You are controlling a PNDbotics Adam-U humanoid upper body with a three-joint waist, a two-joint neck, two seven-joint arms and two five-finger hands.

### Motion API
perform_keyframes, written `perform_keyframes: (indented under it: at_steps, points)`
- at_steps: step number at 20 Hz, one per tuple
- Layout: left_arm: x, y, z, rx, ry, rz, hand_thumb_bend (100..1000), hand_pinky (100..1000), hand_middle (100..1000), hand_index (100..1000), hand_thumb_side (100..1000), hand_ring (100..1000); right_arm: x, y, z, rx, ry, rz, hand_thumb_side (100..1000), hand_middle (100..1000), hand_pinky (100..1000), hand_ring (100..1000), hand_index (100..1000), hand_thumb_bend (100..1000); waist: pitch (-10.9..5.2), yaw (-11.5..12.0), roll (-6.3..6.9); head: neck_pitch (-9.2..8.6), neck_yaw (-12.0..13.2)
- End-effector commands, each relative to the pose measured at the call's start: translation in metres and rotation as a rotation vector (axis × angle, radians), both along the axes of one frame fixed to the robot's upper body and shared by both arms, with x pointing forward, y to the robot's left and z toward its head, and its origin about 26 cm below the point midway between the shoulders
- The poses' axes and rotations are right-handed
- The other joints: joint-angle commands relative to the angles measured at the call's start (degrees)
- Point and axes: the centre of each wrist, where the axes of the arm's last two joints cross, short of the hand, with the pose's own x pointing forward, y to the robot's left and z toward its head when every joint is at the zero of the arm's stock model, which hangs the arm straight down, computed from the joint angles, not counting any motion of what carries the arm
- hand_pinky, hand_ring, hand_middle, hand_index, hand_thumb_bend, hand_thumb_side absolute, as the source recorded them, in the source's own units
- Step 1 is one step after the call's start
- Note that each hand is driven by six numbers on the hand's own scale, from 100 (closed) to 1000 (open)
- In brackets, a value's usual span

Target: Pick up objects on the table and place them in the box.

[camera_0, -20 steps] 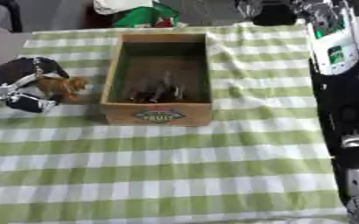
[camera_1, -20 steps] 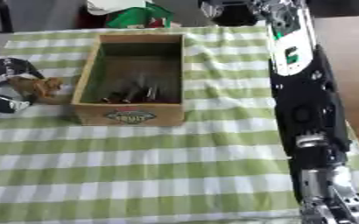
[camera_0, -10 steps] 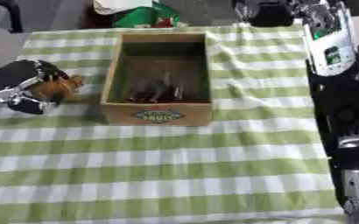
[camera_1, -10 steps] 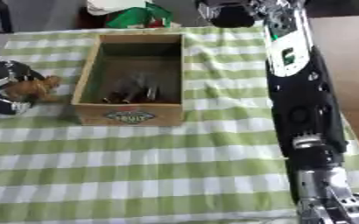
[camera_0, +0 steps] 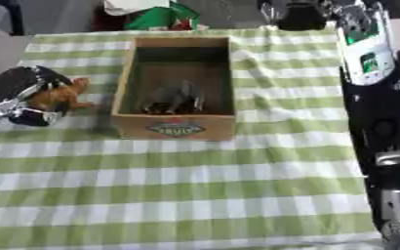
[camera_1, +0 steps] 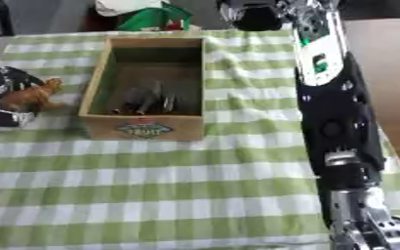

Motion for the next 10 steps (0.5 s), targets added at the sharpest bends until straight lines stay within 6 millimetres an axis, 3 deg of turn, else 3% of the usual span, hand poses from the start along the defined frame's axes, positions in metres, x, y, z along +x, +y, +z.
perform_keyframes:
  at_steps: [1,10]
  points:
    - [0.000,0.007,0.024,-0.052,-0.094,0.036,100,379,105,305,205,140,-0.002,-0.001,0.012,0.002,-0.033,-0.007,206,716,838,727,852,100,-1.06,0.1,0.00,-0.04,-0.2]
    - [0.005,-0.008,0.076,-0.240,-0.285,0.058,100,392,108,310,190,143,-0.002,0.000,0.009,-0.004,-0.024,-0.003,208,714,838,728,850,100,-1.47,0.3,-0.08,0.28,-0.2]
